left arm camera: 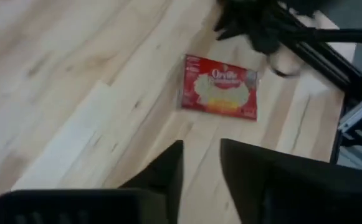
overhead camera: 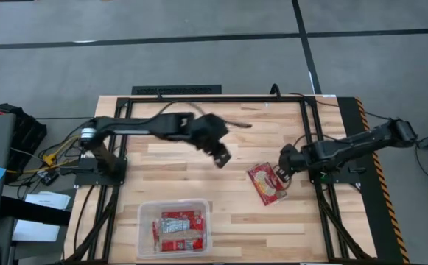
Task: Sort popcorn bags into baskets
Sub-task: Put the red popcorn bag into the transparent bin
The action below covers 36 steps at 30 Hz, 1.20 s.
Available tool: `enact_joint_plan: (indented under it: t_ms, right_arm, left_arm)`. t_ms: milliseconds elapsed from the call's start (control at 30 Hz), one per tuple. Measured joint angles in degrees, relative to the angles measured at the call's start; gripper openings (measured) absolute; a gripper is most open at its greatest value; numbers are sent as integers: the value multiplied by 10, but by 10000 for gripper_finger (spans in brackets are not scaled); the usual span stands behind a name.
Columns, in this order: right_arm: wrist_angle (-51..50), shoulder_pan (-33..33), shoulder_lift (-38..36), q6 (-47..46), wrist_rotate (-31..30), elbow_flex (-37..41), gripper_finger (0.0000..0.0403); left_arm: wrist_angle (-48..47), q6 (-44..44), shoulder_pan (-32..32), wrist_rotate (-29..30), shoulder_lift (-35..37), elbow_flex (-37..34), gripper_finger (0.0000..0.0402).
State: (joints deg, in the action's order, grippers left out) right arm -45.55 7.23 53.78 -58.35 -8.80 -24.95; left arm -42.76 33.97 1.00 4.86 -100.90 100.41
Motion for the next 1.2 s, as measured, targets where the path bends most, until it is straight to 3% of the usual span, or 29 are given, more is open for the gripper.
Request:
enact_joint_plan:
  t_ms: [133, 300, 500, 633, 867, 967, 1200]
  right_arm:
    - [-8, 74, 0, -87, -6, 0, 118]
    - [-4, 161, 0, -146, -38, 0, 118]
    - [61, 266, 0, -143, -60, 0, 118]
    - [70, 312, 6, -189, -93, 0, 118]
    - [102, 318, 69, -219, -95, 0, 118]
    - [129, 303, 108, -207, -95, 0, 118]
    - [175, 223, 176, -88, -94, -3, 118]
  left_arm:
    - [113, 2, 51, -93, -61, -51, 145]
    - [242, 28, 72, -192, -164, -74, 191]
    - [403, 113, 74, -261, -278, -74, 204]
    - [424, 137, 68, -276, -320, -74, 204]
    - [430, 129, 55, -246, -330, -71, 204]
    - [442, 133, 56, -263, -331, -71, 204]
    - [434, 115, 57, -262, -332, -71, 204]
